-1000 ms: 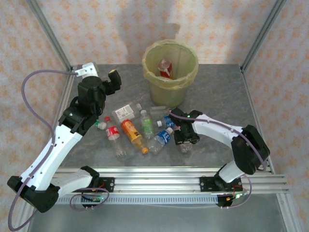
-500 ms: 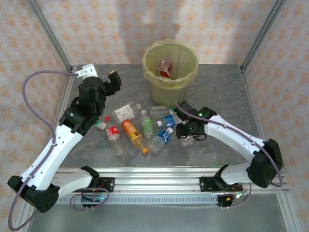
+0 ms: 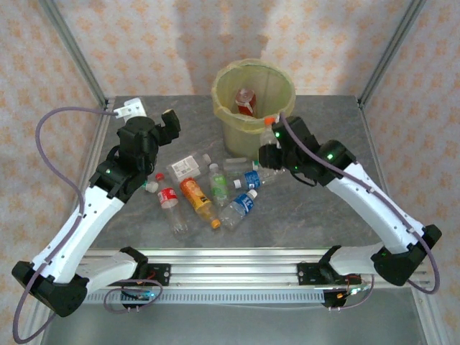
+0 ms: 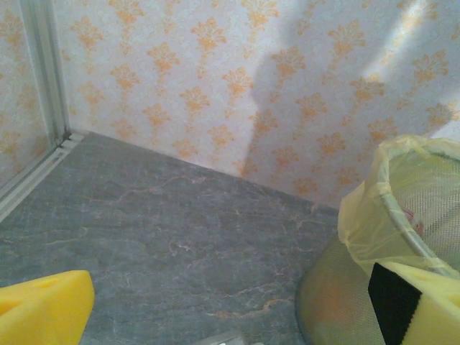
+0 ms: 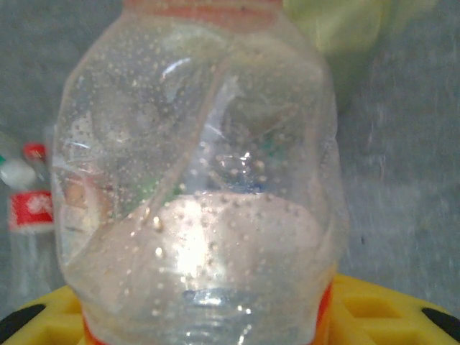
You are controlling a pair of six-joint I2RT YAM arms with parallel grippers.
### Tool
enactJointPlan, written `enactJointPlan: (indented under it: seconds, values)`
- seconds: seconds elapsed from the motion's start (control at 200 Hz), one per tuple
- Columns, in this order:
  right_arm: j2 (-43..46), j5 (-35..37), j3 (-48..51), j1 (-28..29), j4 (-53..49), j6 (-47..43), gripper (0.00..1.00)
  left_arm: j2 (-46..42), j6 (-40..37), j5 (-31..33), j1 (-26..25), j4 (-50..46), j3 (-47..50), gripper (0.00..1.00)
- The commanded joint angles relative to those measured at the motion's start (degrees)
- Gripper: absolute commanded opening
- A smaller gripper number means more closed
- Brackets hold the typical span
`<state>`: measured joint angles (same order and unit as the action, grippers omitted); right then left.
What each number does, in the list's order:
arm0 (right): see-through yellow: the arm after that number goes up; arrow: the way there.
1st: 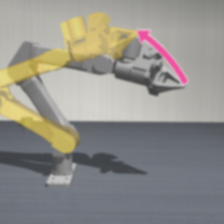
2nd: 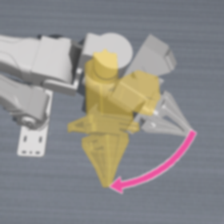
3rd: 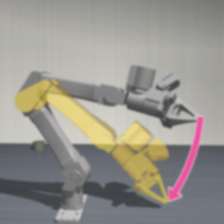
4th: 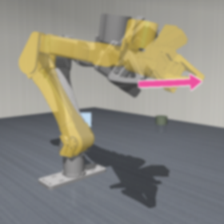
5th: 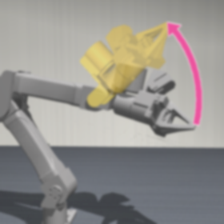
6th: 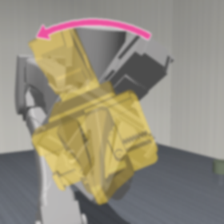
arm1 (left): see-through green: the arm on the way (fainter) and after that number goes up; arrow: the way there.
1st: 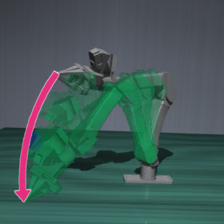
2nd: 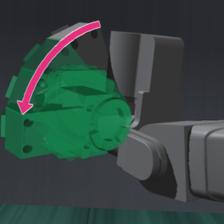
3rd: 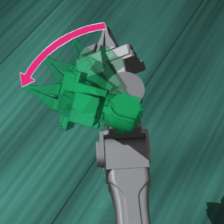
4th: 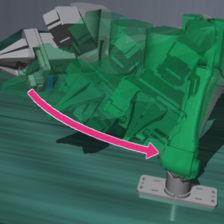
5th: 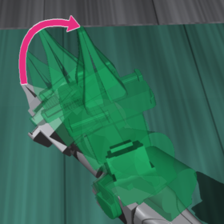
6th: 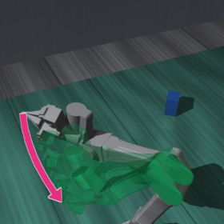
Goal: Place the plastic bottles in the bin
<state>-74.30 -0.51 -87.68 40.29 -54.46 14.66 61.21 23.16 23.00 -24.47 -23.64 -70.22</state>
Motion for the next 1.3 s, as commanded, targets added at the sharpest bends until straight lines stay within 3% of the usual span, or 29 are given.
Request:
enactJointPlan:
  seconds: [0.0,0.24,0.771,1.296]
  values:
    - [-3.06,3.0,-5.88,-1.79,3.81,-3.36,0.41,-1.6,1.21,1.93,0.66,-1.65,0.62,1.0]
    - [-14.17,0.88,-21.02,-7.42,4.79,-5.66,0.42,-3.21,0.9,2.66,0.87,-2.4,1.74,1.0]
    - [-47.12,2.45,-63.15,-11.16,-7.67,-12.5,0.41,-4.79,1.53,2.92,1.62,-4.05,2.36,1.0]
    - [-57.8,-0.04,-63.67,-13.11,-7.39,-13.07,0.43,-6.27,1.74,5.0,2.23,-5.54,3.63,1.0]
